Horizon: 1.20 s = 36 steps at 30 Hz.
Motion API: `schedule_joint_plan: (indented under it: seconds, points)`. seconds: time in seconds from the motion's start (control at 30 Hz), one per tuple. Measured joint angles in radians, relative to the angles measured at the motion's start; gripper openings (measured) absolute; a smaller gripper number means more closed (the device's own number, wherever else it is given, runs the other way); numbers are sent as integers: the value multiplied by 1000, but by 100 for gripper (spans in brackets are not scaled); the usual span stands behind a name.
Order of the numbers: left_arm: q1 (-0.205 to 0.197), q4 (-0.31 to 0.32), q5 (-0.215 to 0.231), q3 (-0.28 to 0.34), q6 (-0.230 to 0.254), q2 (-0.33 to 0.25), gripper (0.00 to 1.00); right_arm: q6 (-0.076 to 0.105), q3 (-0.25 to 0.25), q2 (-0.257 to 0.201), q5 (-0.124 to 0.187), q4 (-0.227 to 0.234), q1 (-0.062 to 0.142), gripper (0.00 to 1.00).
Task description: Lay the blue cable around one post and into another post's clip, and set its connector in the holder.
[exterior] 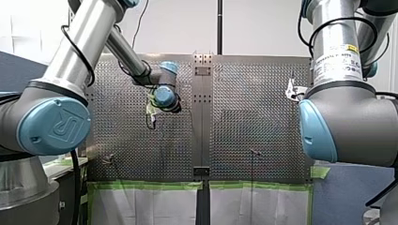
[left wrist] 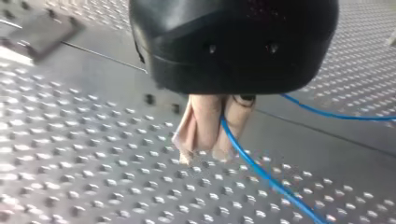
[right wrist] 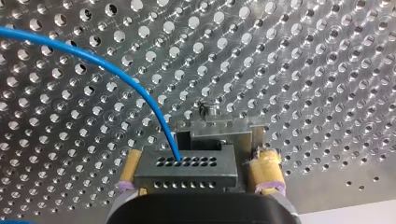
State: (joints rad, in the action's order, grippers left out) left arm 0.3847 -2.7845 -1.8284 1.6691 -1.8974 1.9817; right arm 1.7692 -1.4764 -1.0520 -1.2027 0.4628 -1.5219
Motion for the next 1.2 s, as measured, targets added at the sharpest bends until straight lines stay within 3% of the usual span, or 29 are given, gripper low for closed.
schedule_joint_plan:
  seconds: [0.13,0.27,0.73,0.93,1.2]
  points:
    - [-16,-24,31,0,6,-33,11,0,0,0,0,0,0,100]
    - [-24,-53,28,0,17,-63,11,0,0,0,0,0,0,100]
    - [-57,-174,-81,-30,109,-184,13,0,0,0,0,0,0,100]
    - [-57,-235,-134,-32,120,-245,13,0,0,0,0,0,0,100]
    - [-59,-299,-145,-44,125,-309,13,0,0,0,0,0,0,100]
